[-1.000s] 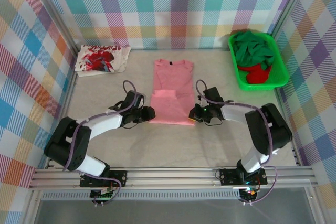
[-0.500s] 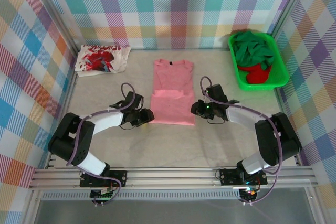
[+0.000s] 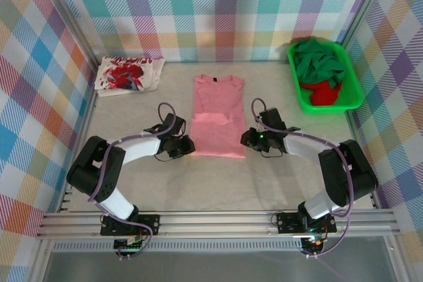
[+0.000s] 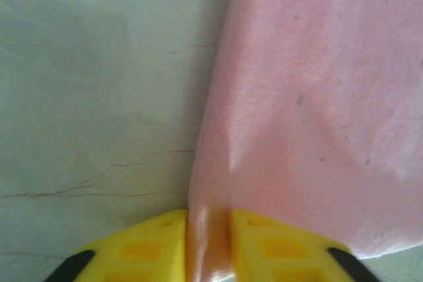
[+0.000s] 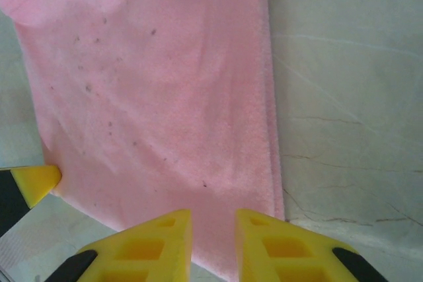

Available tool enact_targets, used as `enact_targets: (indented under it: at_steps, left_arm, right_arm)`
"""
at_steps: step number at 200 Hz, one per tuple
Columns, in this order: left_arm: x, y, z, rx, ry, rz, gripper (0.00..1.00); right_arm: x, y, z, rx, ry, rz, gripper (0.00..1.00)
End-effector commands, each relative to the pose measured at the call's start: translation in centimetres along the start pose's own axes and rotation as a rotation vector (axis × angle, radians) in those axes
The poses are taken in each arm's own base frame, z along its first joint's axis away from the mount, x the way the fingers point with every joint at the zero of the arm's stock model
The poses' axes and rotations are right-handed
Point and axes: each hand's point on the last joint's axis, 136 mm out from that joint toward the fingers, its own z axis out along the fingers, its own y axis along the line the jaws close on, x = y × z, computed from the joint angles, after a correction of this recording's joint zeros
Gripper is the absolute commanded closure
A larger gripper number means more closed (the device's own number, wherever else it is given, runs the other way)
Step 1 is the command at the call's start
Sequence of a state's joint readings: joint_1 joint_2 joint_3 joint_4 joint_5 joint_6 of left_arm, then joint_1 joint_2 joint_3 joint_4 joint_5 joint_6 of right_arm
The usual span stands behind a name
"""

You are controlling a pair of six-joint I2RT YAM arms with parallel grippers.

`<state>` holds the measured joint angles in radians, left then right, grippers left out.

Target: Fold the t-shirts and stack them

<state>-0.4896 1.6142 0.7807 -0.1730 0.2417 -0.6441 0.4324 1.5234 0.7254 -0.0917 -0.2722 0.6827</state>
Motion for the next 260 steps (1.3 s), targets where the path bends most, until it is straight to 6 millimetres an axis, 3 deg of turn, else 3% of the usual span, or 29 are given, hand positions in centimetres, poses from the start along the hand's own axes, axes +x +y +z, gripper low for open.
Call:
enact_targets:
  at_steps: [1,46,101,164,220,260]
  left_arm:
    - [-0.7,-2.3,-0.1,0.063,-0.014,0.033,0.88]
    - [-0.5,-1.9,-0.4,0.047,-0.014,0.032,1.0]
    - [0.0,-1.1,-0.9,0.015,-0.008,0.055,1.0]
    - [0.0,-1.1,-1.2,0.021,-0.017,0.067,1.0]
    - [0.1,-1.1,-0.9,0.024,-0.007,0.065,1.0]
    - [0.3,-0.6,-0.9,0.005,-0.01,0.058,1.0]
  right_arm:
    - [1.0,-0.5,-0.2,-0.001,0.01,0.021,0.76]
    - [3.0,-1.3,-0.6,-0.025,0.065,0.079,0.73]
    - [3.8,-1.4,-1.0,-0.064,0.106,0.103,0.63]
    - [3.7,-0.9,0.6,-0.105,0.14,0.121,0.62]
    - [3.1,-1.0,1.6,-0.111,0.137,0.127,0.71]
    - [2.4,-0.9,1.2,-0.087,0.106,0.118,0.9]
